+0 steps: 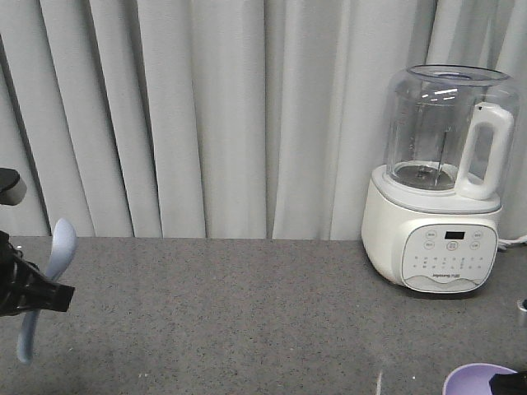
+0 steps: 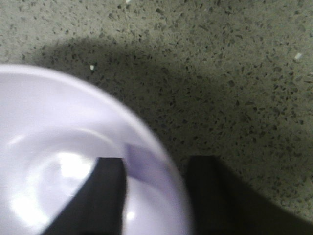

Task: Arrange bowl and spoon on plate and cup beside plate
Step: 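Lift the spoon and the lavender bowl off the counter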

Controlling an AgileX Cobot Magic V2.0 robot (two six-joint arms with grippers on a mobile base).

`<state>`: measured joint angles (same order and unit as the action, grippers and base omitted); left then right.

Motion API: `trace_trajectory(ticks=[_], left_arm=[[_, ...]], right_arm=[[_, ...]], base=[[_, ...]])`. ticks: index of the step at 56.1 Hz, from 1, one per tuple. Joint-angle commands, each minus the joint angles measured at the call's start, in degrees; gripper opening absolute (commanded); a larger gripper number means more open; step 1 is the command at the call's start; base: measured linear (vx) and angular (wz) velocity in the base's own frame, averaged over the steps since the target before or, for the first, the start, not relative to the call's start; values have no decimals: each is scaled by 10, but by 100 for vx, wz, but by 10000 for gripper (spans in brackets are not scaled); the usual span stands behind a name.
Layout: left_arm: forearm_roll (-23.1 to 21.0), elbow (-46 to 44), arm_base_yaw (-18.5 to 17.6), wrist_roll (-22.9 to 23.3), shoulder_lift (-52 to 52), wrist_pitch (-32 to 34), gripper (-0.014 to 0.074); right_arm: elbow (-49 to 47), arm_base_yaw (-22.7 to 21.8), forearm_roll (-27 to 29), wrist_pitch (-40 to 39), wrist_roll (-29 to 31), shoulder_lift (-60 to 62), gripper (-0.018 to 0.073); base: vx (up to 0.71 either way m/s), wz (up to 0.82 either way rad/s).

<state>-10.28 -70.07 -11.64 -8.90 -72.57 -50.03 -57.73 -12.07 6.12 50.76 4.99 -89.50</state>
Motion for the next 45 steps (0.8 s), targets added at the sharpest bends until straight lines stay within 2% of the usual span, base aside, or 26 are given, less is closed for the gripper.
trace_trajectory(ticks=[1,3,11,18,23,32,45], left_arm=[[-7,-18,-1,0,16,36,-6],[-7,-18,-1,0,16,36,-6],[-7,-18,-1,0,16,39,-6],[-8,-18,-1,-1,18,64,-6],[-8,-18,-1,-2,24,94,-6],[-13,8,-1,-15,65,165,-6],[-13,171,-1,-14,209,314,-6]], right_arm=[[-19,-3,-11,-19,7,24,44],[-19,-3,-19,-20,6,31,-16],[-19,-3,-48,-35,3,79,-12],[-19,-3,-34,-66,20,156,-11],[-19,-3,-4,-90,63,224,-11],[0,-3,112,-157,194,353,-11],[98,-3,366,-175,418,506,-8]], base=[[0,0],[0,0],[0,0],[0,0],[0,0],[0,0],[0,0]])
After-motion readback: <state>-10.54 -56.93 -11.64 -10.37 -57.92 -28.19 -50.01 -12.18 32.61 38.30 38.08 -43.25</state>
